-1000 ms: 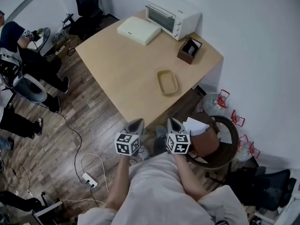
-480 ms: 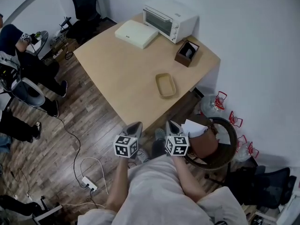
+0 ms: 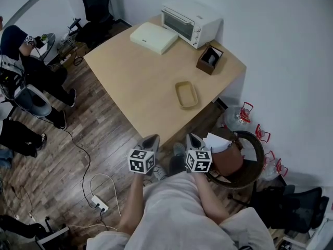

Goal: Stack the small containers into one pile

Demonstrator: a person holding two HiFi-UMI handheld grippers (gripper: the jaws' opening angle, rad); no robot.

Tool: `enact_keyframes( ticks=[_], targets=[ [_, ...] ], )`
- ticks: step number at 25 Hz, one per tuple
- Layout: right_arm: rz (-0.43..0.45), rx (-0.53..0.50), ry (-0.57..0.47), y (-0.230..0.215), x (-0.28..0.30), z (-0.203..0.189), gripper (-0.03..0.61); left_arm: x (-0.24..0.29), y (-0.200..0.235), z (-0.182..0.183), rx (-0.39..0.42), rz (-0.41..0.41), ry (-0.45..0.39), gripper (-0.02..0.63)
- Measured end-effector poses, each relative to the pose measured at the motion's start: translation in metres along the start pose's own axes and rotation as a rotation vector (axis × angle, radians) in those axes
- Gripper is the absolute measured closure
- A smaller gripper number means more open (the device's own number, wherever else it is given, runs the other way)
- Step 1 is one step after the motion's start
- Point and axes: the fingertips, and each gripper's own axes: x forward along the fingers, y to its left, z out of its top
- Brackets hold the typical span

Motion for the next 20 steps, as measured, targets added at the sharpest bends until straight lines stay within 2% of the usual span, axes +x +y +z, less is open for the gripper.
enact_keyframes(
  ticks=[20],
  targets=[
    [0.036, -0.023, 0.003, 0.014, -0.004, -0.007, 0.577, -0.015, 0.001, -0.004, -0.011, 0.011, -0.016, 0.607]
  ],
)
